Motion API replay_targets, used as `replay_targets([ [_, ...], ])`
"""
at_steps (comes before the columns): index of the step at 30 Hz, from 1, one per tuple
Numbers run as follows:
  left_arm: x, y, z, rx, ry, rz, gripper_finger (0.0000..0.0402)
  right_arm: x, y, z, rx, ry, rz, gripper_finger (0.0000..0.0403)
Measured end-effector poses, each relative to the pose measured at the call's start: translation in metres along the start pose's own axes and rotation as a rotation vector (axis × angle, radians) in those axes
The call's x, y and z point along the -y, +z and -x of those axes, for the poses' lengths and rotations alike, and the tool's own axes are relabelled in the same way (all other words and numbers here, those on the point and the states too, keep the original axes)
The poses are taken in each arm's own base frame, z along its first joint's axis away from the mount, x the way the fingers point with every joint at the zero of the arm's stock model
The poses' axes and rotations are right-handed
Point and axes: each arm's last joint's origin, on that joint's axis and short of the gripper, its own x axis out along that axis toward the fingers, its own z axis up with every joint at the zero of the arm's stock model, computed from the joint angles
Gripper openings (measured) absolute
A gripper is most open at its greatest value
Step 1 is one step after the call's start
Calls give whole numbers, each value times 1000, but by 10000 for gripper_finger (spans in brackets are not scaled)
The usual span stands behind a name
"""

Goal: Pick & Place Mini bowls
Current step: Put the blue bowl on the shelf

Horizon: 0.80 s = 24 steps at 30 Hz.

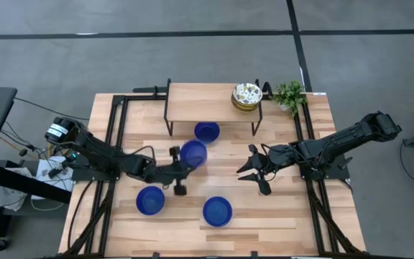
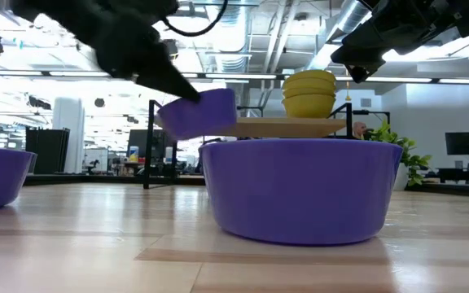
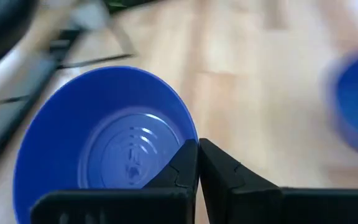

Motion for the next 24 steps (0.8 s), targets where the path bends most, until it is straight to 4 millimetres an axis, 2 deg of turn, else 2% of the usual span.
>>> replay_targets([
  [3,-15,14,-6,22,68,45,10,0,0,0,0,-1,-1,113],
  [8,-39,53,-10,108,115,130,10,0,0,0,0,-1,-1,113],
  [13,-64,96,-3,148,169,151,10,0,0,0,0,-1,-1,113],
  [17,-90,123,5,134,221,162,10,0,0,0,0,0,5,113],
  [20,-113,136,10,120,280,197,10,0,0,0,0,-1,50,113],
  [24,-140,139,15,44,352,230,10,0,0,0,3,0,66,113],
])
